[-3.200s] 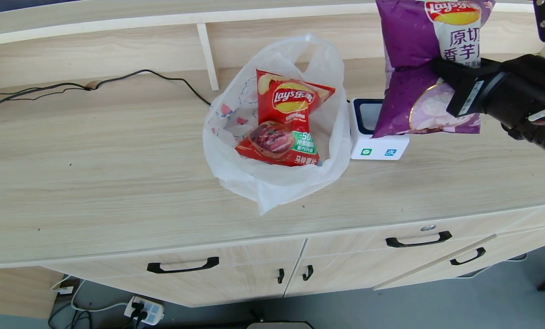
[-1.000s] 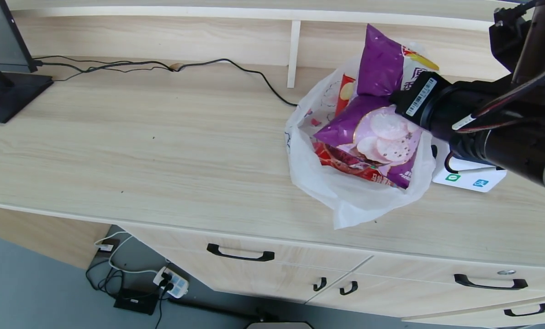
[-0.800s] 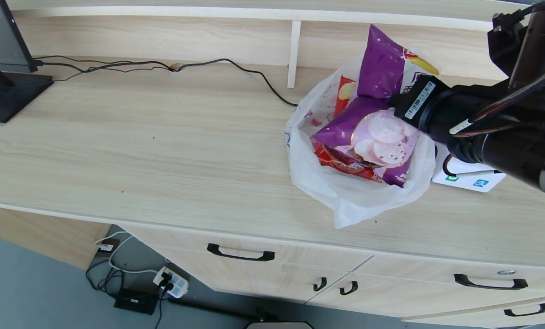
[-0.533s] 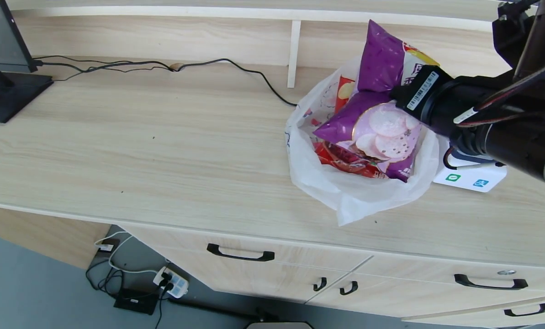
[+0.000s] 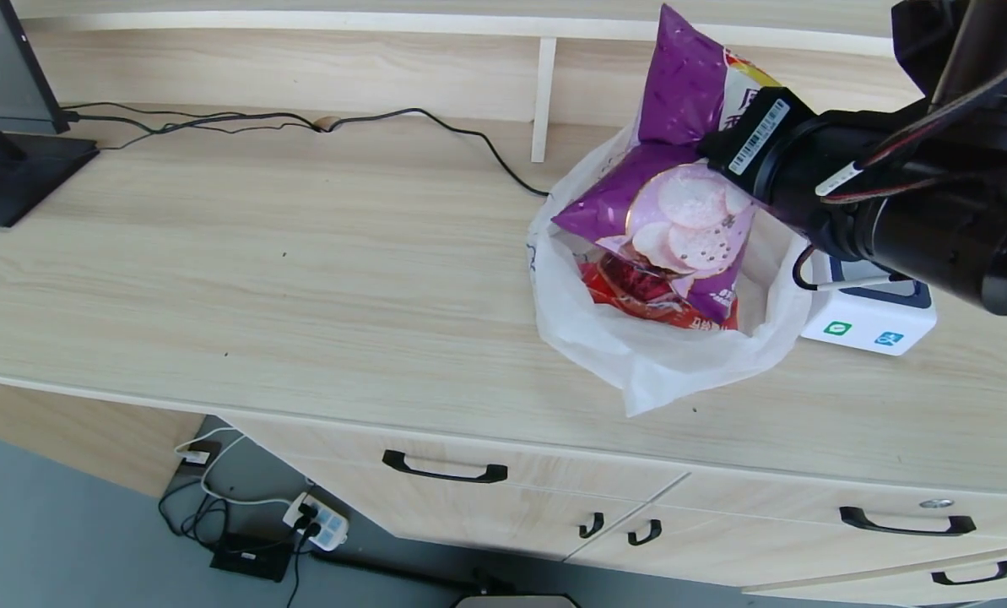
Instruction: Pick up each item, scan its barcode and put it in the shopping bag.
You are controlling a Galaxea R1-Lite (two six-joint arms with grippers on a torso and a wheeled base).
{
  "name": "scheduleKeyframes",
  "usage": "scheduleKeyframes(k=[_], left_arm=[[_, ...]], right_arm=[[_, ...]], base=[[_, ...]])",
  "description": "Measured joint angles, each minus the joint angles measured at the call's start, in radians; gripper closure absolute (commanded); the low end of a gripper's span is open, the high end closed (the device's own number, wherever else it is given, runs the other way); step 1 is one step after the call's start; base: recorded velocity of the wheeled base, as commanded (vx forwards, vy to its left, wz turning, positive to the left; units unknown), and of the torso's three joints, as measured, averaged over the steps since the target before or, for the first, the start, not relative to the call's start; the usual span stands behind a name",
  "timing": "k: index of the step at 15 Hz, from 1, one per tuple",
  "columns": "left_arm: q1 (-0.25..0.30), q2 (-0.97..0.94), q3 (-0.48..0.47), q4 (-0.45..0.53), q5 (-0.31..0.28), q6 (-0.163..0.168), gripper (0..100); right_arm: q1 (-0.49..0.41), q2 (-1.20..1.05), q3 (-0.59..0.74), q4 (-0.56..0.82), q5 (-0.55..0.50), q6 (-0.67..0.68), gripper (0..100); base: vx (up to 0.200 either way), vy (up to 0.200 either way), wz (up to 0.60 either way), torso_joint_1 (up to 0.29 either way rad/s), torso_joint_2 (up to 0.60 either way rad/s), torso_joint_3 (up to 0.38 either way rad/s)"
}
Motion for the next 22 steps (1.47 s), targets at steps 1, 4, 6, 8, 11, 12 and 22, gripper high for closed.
scheduleKeyframes(k=[1,4,6,8,11,12,22], left_arm=[[0.0,0.0,0.0,0.0,0.001,0.0,0],[0.001,0.0,0.0,0.0,0.001,-0.001,0],[0.0,0.0,0.0,0.0,0.001,-0.001,0],[0.0,0.0,0.0,0.0,0.001,0.0,0],[0.001,0.0,0.0,0.0,0.001,-0.002,0],[0.001,0.0,0.0,0.0,0.001,-0.002,0],[0.0,0.0,0.0,0.001,0.001,-0.003,0]], right_arm=[[-0.009,0.005,0.001,0.001,-0.001,-0.001,100],[-0.015,0.008,0.013,0.002,-0.001,-0.002,100],[-0.02,0.006,0.019,0.009,-0.001,-0.003,0],[-0.023,0.003,0.029,0.016,-0.001,-0.004,0],[-0.02,-0.001,0.039,0.005,-0.003,-0.003,0],[-0.02,-0.003,0.042,0.004,-0.004,-0.003,0],[0.082,-0.325,0.341,0.005,-0.092,-0.153,0]], base=[[0.0,0.0,0.0,0.0,0.0,0.0],[0.0,0.0,0.0,0.0,0.0,0.0],[0.0,0.0,0.0,0.0,0.0,0.0],[0.0,0.0,0.0,0.0,0.0,0.0],[0.0,0.0,0.0,0.0,0.0,0.0],[0.0,0.0,0.0,0.0,0.0,0.0],[0.0,0.0,0.0,0.0,0.0,0.0]])
